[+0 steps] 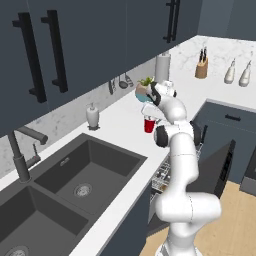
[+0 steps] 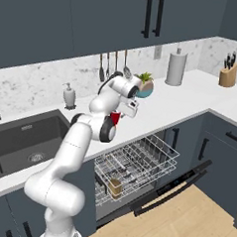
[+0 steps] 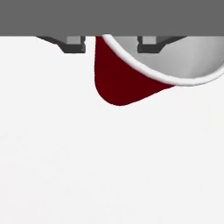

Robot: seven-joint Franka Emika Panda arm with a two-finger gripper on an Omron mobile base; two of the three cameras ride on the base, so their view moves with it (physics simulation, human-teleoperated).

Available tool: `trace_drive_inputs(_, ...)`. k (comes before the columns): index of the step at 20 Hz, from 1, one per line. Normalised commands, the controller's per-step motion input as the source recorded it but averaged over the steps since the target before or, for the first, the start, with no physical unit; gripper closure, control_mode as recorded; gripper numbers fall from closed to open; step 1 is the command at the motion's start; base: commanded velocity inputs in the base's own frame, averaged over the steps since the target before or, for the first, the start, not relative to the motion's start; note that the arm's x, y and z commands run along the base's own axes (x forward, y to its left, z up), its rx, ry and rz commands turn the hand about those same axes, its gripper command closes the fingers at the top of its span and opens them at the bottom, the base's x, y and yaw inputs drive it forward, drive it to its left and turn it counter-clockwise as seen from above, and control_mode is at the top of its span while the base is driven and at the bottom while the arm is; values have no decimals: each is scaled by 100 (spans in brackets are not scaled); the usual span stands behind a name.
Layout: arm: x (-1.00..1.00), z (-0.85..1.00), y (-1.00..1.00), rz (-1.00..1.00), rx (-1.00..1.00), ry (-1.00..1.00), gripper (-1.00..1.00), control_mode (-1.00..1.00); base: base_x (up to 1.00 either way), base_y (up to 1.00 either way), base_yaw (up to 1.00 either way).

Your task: Pick up the cup and bowl from the counter, place them in the dishwasher, and close the dishwasher door.

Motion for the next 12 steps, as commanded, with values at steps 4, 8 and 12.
trace_drive_inputs(4, -12, -11, 1, 0, 0, 1, 100, -100, 0, 0, 0)
trace_drive_inputs(8, -34, -18, 1, 0, 0, 1, 100, -100, 0, 0, 0)
trace_drive_inputs(12, -84, -22, 4, 0, 0, 0, 100, -100, 0, 0, 0)
